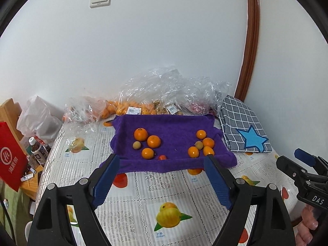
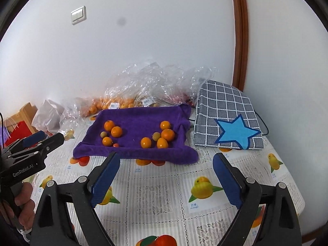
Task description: Organize fruits
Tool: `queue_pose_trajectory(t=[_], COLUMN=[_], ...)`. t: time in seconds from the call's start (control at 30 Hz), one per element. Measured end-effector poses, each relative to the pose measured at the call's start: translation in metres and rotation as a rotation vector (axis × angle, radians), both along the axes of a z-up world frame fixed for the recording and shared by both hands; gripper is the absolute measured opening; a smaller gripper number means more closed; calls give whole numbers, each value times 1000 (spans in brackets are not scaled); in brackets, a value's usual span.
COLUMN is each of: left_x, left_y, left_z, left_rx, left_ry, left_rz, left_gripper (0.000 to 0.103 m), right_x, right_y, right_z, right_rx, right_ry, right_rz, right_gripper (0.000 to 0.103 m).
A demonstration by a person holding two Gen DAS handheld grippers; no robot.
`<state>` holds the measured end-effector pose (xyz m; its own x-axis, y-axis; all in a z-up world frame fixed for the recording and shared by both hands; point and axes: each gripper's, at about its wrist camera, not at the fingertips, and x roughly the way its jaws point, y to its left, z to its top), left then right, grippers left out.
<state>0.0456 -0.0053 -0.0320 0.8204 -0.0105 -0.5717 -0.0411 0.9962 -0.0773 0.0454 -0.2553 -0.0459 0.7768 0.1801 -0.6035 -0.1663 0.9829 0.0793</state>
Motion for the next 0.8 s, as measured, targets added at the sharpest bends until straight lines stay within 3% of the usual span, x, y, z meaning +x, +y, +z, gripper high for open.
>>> queue_pose_trajectory(t=[0.8], left_x=[-15], left_y=[5], left_z=[7], left_rx=[-7], left_ry=[-15], left_rz=[27], left_gripper=[84], right_x=[-16], right_y=[6], right_z=[4], right_rx=[-14], right_ry=[-7], right_rz=[-11], right_gripper=[91])
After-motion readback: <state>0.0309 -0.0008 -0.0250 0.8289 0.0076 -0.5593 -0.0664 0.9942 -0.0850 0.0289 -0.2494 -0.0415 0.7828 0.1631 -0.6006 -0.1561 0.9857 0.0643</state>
